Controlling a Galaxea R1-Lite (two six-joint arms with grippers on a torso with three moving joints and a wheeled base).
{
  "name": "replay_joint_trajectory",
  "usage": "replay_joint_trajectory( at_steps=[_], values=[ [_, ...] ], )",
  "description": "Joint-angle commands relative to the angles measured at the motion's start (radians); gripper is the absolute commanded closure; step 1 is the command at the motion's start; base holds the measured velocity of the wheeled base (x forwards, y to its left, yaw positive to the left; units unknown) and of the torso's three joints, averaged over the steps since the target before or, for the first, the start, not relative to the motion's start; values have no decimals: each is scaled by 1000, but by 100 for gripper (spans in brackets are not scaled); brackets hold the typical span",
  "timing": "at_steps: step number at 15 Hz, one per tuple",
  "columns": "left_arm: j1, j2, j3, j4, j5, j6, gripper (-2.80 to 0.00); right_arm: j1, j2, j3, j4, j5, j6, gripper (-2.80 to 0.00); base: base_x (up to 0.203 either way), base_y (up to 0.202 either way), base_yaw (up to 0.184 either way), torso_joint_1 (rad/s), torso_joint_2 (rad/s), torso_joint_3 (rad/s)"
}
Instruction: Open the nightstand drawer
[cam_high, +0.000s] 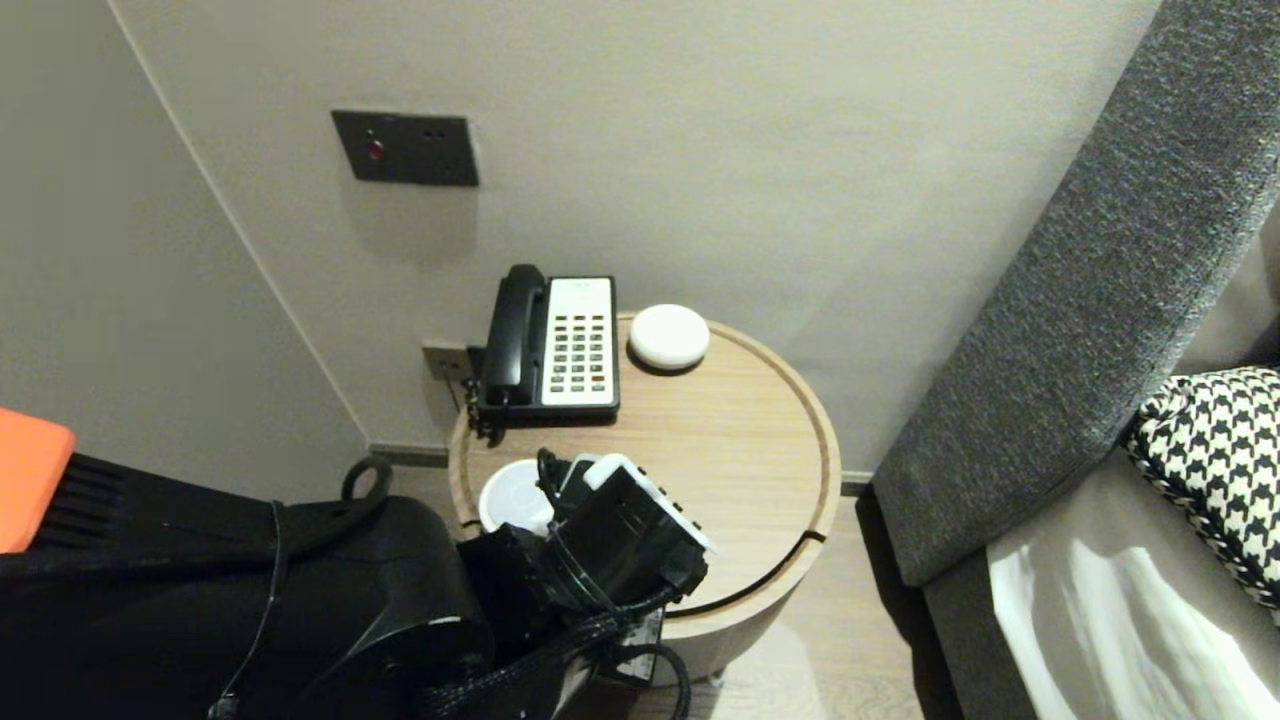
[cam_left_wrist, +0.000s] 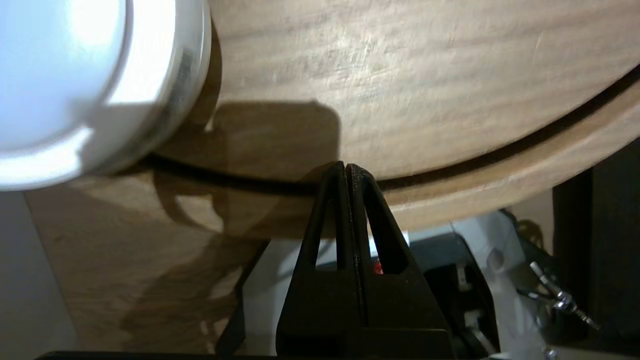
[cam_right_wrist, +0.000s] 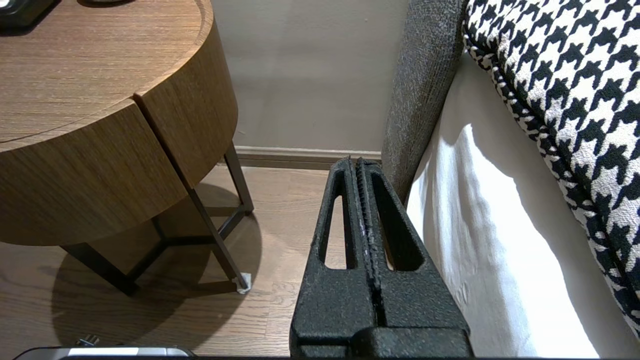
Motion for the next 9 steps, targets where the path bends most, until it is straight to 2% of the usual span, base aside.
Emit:
replay_joint_trajectory(
  at_steps=[1,6,9],
  values=[
    [-14,-22,37,-2,-1,-5,0,0,1,40,-1,1,0,0,0,0,0,0,0,0],
    [-26,-54,82,-2,-9,-30,0,0,1,40,-1,0,0,0,0,0,0,0,0,0],
    [-65,-90,105,1,-12,-62,0,0,1,40,-1,1,0,0,0,0,0,0,0,0]
  ],
)
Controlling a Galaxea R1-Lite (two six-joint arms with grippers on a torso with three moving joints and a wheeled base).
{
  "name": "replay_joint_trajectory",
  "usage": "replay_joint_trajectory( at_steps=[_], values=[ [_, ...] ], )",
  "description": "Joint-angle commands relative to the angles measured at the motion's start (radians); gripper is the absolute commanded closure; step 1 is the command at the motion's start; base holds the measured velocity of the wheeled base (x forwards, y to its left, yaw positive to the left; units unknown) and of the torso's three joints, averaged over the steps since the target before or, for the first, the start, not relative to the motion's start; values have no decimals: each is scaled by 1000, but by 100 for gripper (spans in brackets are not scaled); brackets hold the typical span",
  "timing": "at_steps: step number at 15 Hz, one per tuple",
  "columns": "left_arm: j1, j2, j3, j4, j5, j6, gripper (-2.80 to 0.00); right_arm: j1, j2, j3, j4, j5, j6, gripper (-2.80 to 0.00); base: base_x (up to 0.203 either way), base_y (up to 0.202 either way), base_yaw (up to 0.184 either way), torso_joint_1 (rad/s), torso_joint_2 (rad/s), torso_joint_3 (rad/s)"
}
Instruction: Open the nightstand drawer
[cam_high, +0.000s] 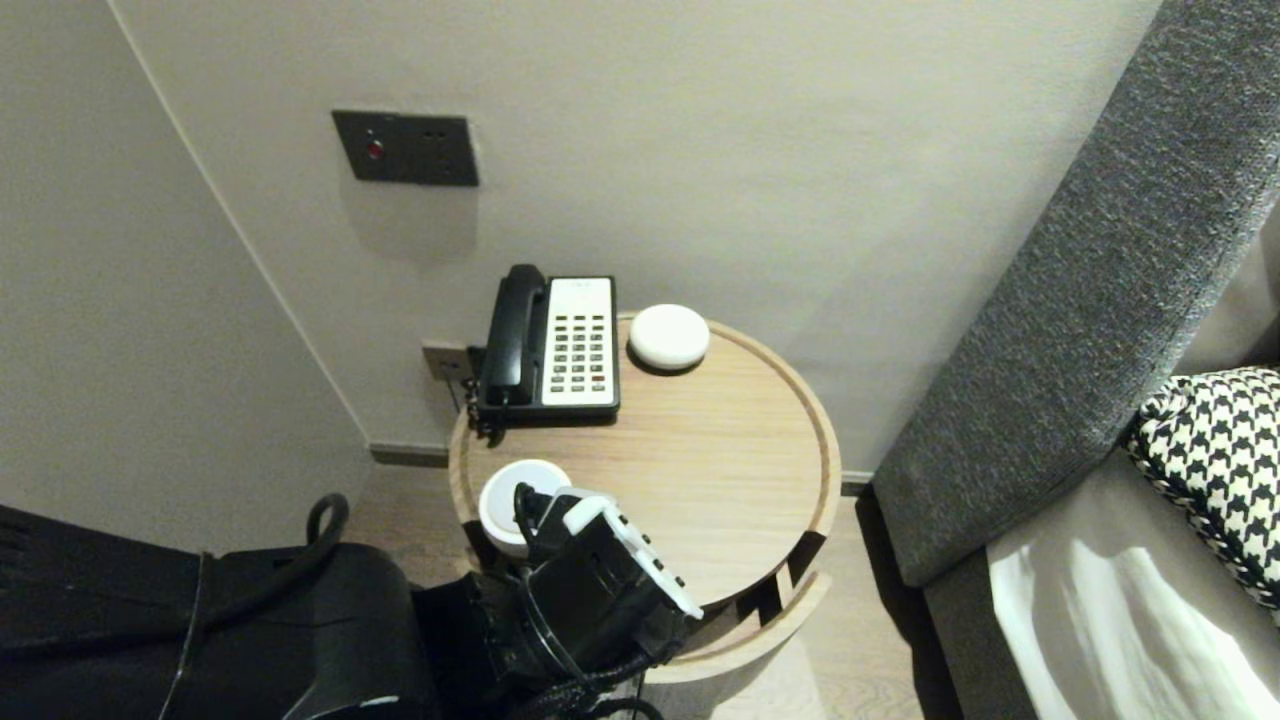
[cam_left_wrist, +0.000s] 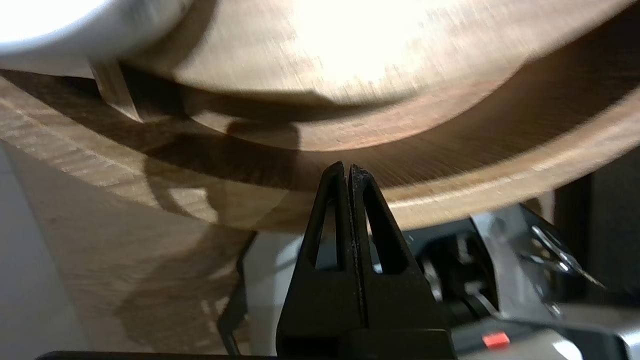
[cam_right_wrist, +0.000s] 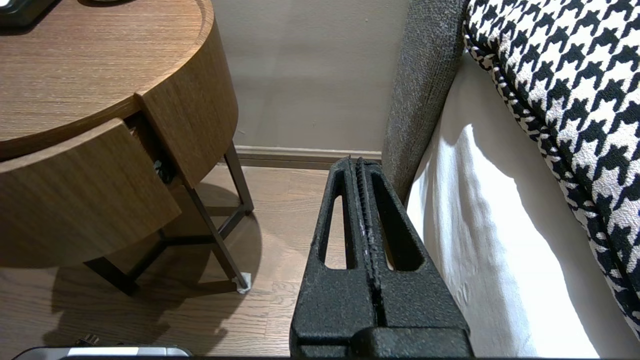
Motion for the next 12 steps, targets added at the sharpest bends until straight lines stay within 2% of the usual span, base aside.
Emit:
replay_joint_trajectory(
  at_steps=[1,7,12],
  values=[
    [-33,-41,25,3,0,-29,0,0,1,40,-1,0,1,0,0,0,0,0,0,0],
    [-56,-112,138,10,-31,-48,0,0,1,40,-1,0,1,0,0,0,0,0,0,0],
    [-61,-171,150,79,-59,-50,0,0,1,40,-1,0,1,0,0,0,0,0,0,0]
  ],
)
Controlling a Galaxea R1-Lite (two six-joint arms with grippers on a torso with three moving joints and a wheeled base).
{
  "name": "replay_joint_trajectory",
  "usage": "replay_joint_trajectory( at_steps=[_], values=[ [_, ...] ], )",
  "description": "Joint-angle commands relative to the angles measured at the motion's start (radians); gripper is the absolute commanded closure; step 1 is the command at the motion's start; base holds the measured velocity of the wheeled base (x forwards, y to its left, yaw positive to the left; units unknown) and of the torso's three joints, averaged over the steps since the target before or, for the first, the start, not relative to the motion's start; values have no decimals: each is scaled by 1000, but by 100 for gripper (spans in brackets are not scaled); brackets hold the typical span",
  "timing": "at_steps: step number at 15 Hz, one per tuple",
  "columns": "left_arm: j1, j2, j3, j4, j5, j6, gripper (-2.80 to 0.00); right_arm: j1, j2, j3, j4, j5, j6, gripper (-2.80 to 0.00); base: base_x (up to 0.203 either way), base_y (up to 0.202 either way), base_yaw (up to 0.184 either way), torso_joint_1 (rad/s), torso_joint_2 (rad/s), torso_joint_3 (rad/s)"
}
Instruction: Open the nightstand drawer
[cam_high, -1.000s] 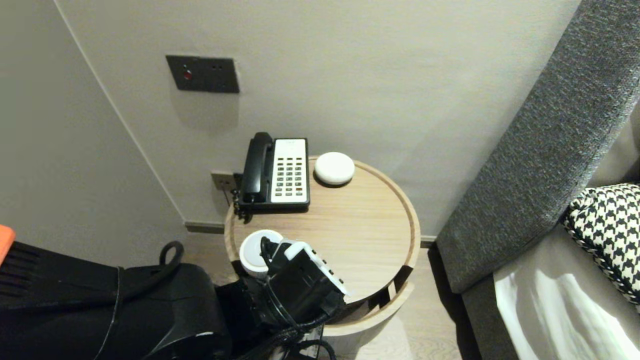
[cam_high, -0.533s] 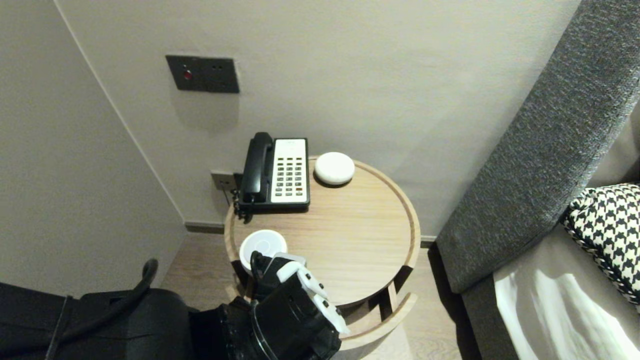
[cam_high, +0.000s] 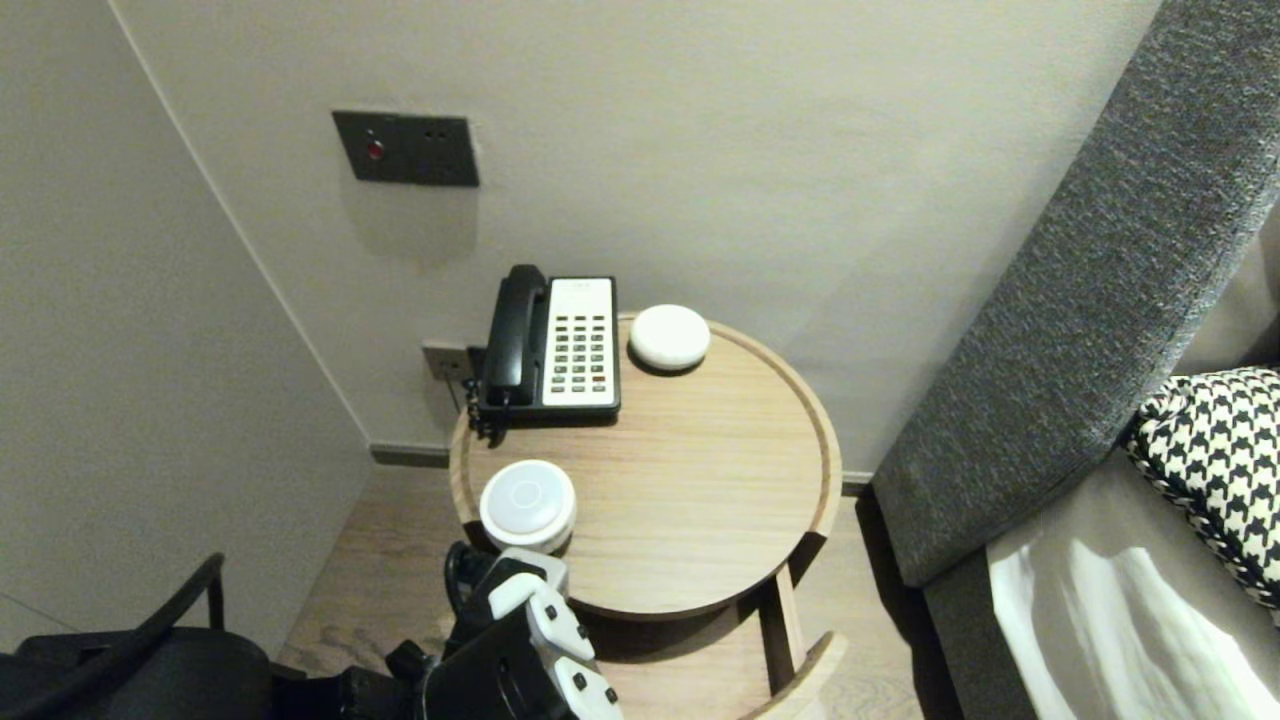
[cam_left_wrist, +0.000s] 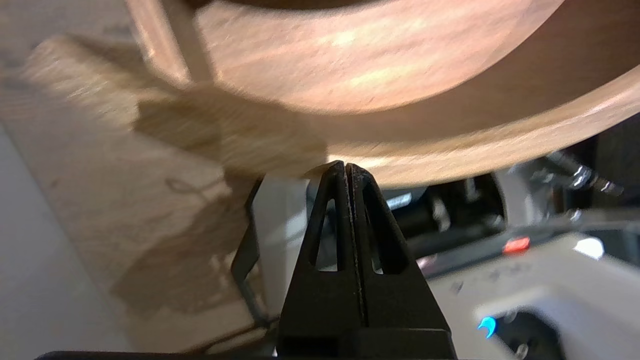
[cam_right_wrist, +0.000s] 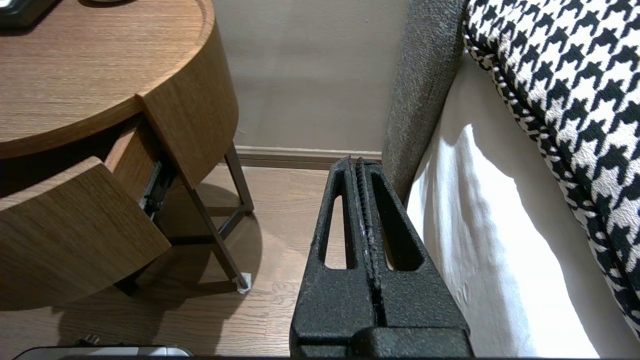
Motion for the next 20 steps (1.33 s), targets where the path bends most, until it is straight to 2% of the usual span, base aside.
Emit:
replay_joint_trajectory(
  at_steps=[1,4,11,20],
  values=[
    [-3,-40,0,2,-7,-6,0,0,1,40,-1,0,0,0,0,0,0,0,0,0],
    [6,-50,-16,-6,-1,-31,0,0,1,40,-1,0,0,0,0,0,0,0,0,0],
    [113,62,-6,-43,-2,-48,0,0,1,40,-1,0,1,0,0,0,0,0,0,0],
    [95,37,92,-70,-38,-46,0,0,1,40,-1,-1,1,0,0,0,0,0,0,0]
  ],
)
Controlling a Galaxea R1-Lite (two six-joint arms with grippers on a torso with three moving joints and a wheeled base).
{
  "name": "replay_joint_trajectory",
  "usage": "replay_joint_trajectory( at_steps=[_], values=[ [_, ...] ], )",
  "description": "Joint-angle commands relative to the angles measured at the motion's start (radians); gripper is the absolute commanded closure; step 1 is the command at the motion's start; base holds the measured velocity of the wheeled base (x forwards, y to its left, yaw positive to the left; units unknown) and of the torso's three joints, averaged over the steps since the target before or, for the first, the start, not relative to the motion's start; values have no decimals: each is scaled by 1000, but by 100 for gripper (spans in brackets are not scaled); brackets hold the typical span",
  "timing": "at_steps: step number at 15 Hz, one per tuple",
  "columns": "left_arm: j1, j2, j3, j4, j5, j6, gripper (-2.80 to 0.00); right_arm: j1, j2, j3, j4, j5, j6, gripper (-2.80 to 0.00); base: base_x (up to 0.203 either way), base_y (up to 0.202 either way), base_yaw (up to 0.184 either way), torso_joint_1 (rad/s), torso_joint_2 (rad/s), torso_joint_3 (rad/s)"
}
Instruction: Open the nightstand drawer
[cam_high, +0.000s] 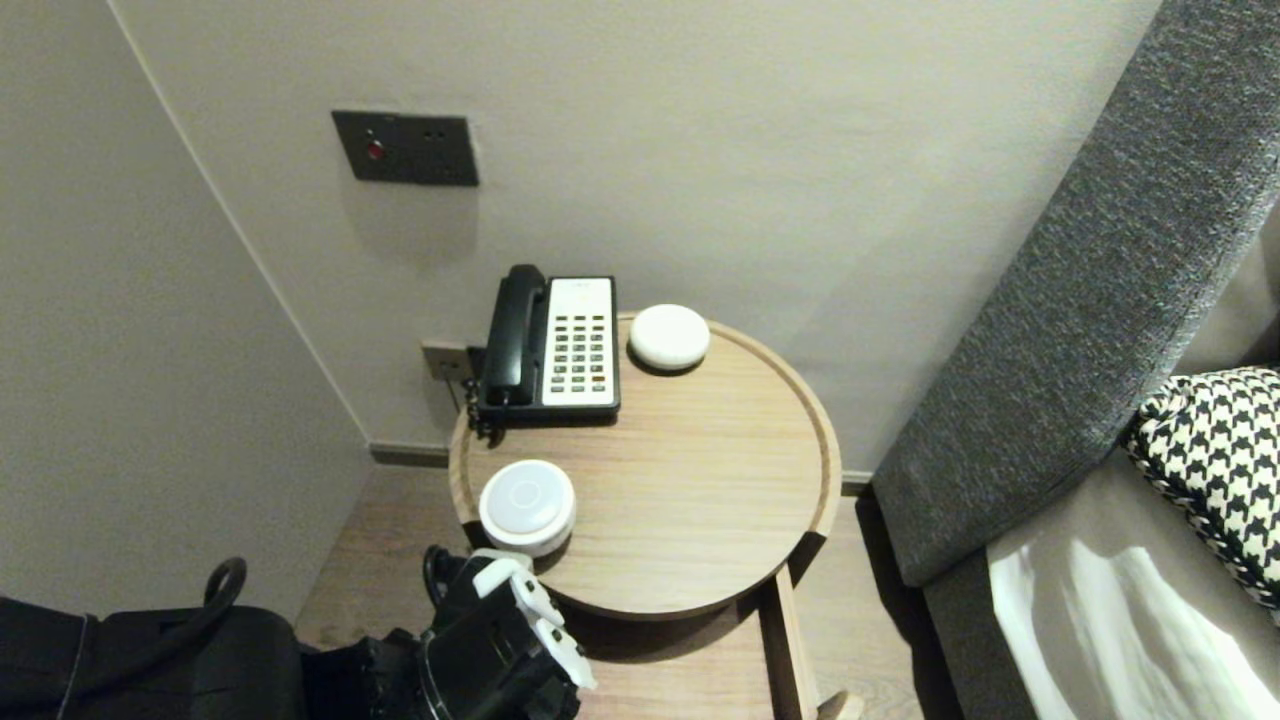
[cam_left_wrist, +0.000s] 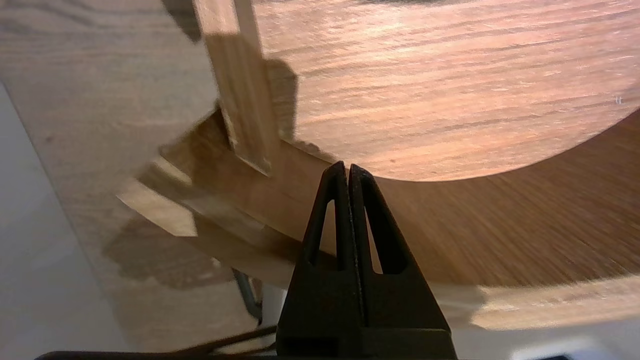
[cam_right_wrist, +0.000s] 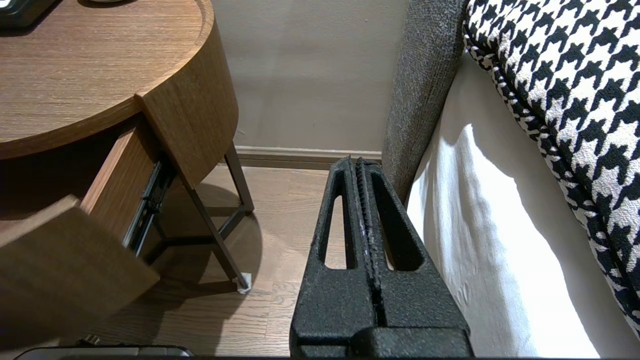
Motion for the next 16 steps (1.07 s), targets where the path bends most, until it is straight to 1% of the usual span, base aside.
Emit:
replay_joint_trajectory(
  at_steps=[1,3,9,11,13,15,16],
  values=[
    [-13,-22,27,1,-9,-6,0,0,1,40,-1,-1,0,0,0,0,0,0,0,0],
    [-31,-35,41,1,-9,-8,0,0,1,40,-1,-1,0,0,0,0,0,0,0,0],
    [-140,-73,71,10,-8,-59,0,0,1,40,-1,0,0,0,0,0,0,0,0,0],
    [-158,-93,77,15,-9,-64,0,0,1,40,-1,0,0,0,0,0,0,0,0,0],
    [-160,-98,77,27,-11,-64,0,0,1,40,-1,0,0,0,0,0,0,0,0,0],
    [-160,-118,64,52,-31,-61,0,0,1,40,-1,-1,0,0,0,0,0,0,0,0],
    [-160,-126,59,52,-30,-61,0,0,1,40,-1,0,0,0,0,0,0,0,0,0]
  ],
)
